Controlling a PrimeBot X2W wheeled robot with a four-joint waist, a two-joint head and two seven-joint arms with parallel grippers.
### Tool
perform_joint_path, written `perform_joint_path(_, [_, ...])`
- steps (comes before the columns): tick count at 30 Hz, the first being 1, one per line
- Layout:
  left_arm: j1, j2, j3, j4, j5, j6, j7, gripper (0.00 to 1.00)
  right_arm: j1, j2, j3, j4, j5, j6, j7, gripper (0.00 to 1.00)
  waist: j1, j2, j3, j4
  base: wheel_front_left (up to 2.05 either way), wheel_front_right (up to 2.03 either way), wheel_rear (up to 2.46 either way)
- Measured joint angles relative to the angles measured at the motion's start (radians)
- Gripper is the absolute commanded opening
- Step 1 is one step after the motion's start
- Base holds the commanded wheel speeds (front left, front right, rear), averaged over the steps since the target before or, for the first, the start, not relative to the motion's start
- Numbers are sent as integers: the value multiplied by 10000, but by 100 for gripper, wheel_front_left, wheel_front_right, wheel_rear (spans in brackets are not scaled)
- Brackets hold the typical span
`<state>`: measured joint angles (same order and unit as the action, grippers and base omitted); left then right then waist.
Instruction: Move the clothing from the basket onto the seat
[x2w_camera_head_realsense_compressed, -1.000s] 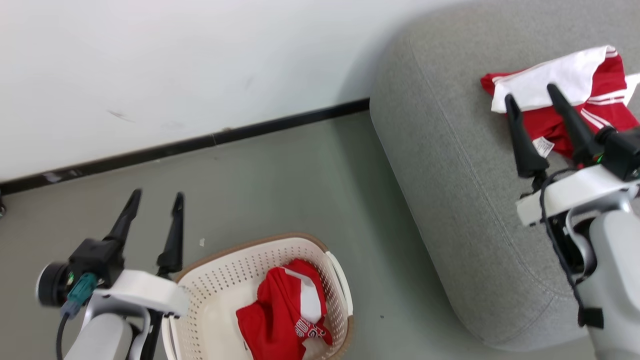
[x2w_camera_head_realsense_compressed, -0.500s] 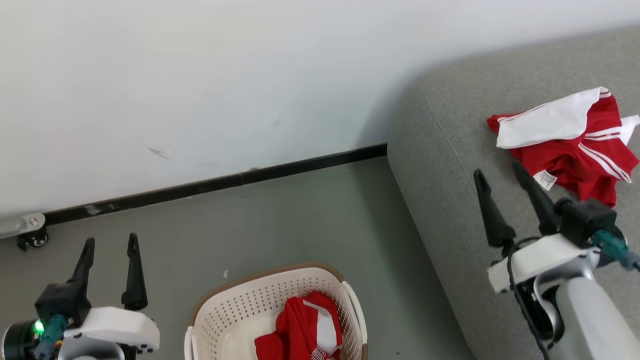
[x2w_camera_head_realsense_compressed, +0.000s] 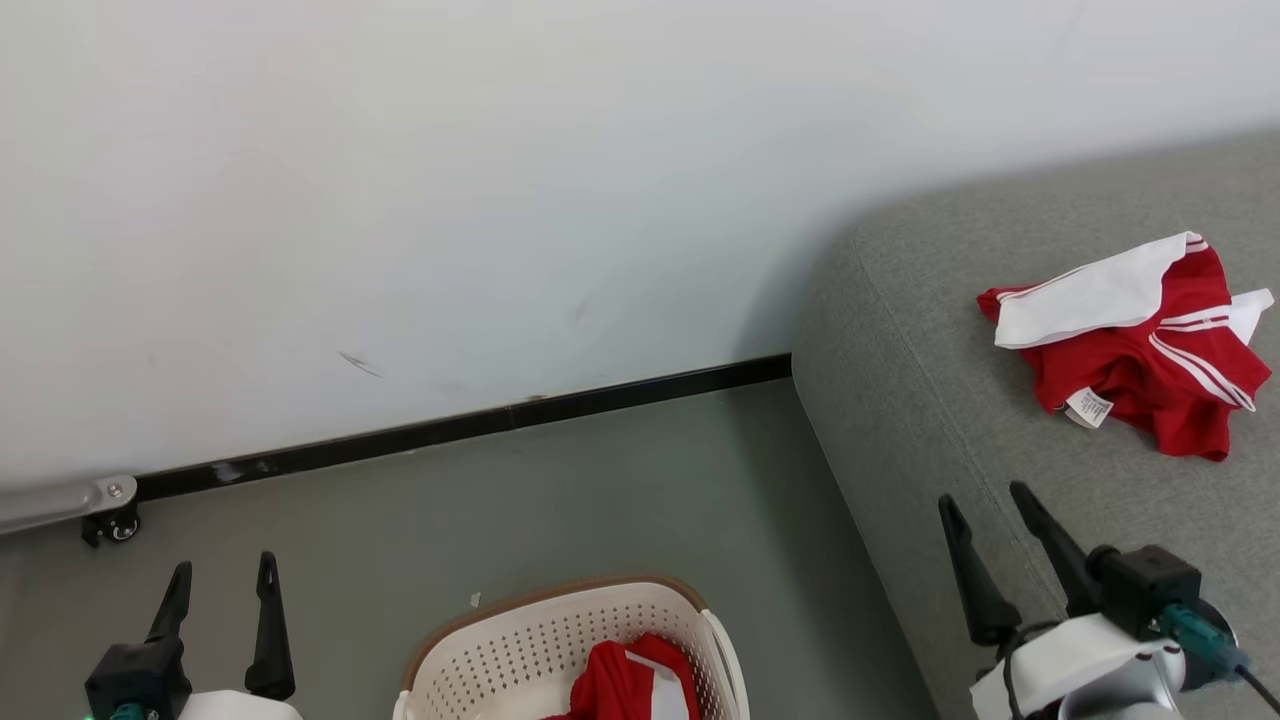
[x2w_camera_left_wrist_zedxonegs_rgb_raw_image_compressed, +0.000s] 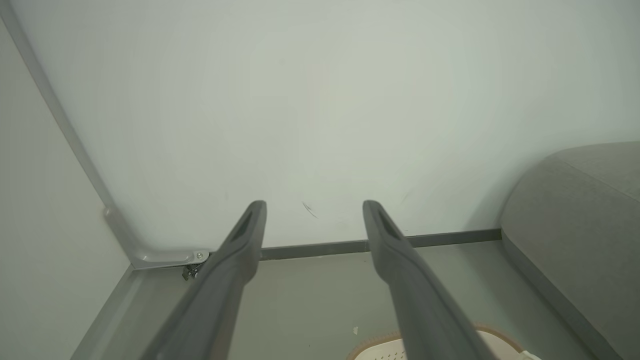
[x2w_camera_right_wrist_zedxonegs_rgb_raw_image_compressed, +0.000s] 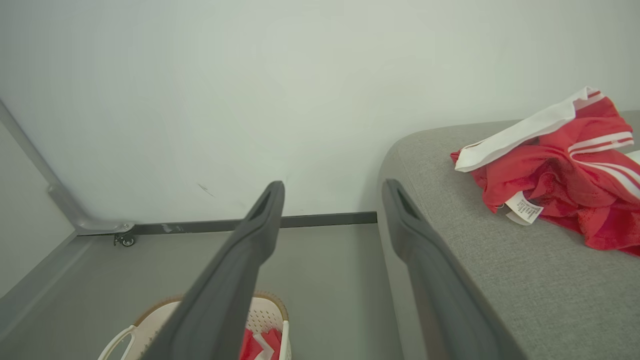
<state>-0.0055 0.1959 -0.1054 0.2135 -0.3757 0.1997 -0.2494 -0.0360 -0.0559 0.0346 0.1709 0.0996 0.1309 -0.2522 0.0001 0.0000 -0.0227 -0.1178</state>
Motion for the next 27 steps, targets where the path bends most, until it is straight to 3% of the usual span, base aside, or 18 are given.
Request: perform_joint_path(27, [237, -330, 82, -366, 382, -188, 0, 100, 732, 119, 222, -529, -219, 0, 0, 100, 0, 0, -276, 393, 0, 0, 0])
